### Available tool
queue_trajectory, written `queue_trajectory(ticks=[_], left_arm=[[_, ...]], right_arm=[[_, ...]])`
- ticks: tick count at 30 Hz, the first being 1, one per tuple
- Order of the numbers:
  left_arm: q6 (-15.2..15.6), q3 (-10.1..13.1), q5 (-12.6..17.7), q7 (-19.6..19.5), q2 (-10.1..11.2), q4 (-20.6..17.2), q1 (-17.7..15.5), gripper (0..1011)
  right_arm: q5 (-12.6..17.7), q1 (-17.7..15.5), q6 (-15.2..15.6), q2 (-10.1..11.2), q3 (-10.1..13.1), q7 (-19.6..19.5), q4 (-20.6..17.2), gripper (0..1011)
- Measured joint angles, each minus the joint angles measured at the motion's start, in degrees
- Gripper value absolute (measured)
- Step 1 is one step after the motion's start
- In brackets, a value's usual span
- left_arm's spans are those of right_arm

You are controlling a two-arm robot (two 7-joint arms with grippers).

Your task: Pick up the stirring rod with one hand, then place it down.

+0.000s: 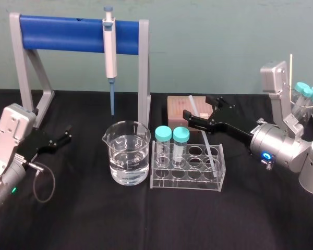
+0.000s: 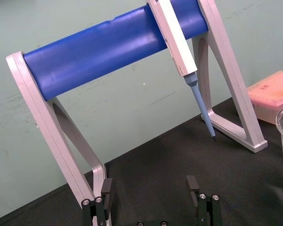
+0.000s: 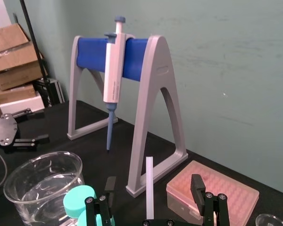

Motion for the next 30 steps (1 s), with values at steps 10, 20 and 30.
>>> queue_trajectory(ticks=[10,20,30], left_arm=[[0.0,0.0,0.0,0.0,0.0,0.0,0.0,1000],[0.0,0.0,0.0,0.0,0.0,0.0,0.0,1000],[0.0,0.0,0.0,0.0,0.0,0.0,0.0,1000]], right_arm=[[-1.4,1.3,0.9,-1.3,-0.1,0.1,2.4,1000],[-1.9,1.5,1.1,-1.4,-0.1,0.0,2.7,1000],[-1.8,1.4,1.1,-1.4,-0.1,0.0,2.6,896]])
